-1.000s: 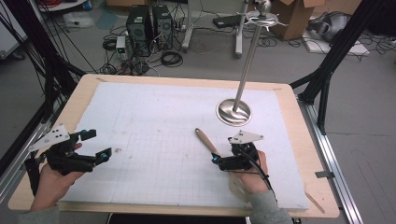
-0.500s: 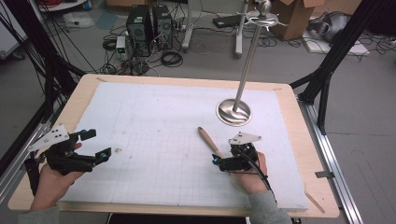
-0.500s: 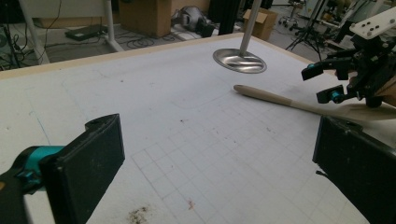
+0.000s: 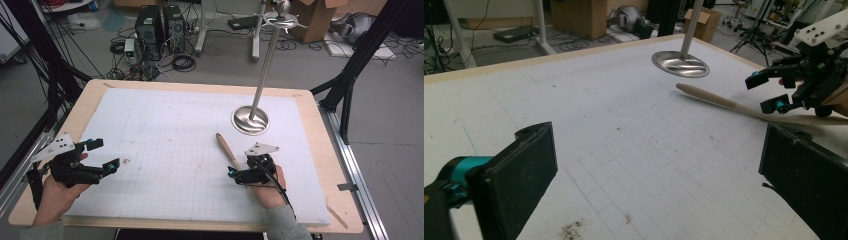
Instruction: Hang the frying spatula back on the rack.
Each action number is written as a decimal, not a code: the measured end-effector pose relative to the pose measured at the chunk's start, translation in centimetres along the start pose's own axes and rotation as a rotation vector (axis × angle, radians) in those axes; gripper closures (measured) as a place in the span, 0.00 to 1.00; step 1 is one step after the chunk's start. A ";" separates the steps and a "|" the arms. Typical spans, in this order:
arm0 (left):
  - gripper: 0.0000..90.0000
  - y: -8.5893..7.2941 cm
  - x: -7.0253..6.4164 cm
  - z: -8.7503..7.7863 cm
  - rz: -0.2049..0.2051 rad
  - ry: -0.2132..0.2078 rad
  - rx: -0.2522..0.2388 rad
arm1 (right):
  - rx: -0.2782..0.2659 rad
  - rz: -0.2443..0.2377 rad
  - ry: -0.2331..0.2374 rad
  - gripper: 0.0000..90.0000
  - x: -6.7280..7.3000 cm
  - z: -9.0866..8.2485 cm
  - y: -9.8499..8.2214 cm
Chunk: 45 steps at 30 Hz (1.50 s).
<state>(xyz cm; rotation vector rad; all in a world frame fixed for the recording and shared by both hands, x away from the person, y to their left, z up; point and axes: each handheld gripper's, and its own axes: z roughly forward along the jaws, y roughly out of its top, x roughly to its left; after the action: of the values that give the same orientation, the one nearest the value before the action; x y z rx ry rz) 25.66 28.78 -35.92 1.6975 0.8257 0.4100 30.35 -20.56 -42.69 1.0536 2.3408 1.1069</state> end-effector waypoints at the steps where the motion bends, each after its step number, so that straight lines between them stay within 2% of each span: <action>1: 0.03 0.0 0.0 0.0 0.002 -0.001 0.003 | 0.003 0.004 -0.002 0.15 0.0 0.0 0.0; 9: 0.03 0.0 -0.1 0.0 0.007 -0.001 -0.008 | 0.025 0.004 -0.009 0.16 0.2 0.6 -0.5; 16: 0.03 0.0 -0.1 0.0 0.002 -0.002 -0.009 | 0.023 -0.004 -0.019 0.16 0.2 0.7 -0.7; 28: 0.03 0.1 0.0 -0.1 0.003 -0.002 -0.009 | 0.029 0.006 -0.007 0.16 0.2 1.1 -1.3; 34: 0.03 -0.1 0.1 0.0 -0.002 0.000 -0.005 | 0.038 -0.013 -0.004 0.17 0.4 1.3 -1.3; 39: 0.03 -0.2 0.1 0.0 -0.004 0.001 -0.003 | 0.047 -0.028 -0.016 0.20 0.7 1.3 -1.4; 44: 0.03 -0.2 0.1 0.1 -0.006 0.003 -0.002 | 0.051 -0.033 -0.023 0.32 1.0 1.2 -1.5; 45: 0.03 -0.2 0.1 0.1 -0.005 0.002 -0.002 | 0.054 -0.023 -0.022 0.34 1.0 1.2 -1.6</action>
<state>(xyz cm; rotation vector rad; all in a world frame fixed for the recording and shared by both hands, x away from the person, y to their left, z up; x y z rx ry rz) 25.72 28.82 -36.15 1.6927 0.8311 0.4091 29.67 -19.86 -44.69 1.0499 2.3716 1.0237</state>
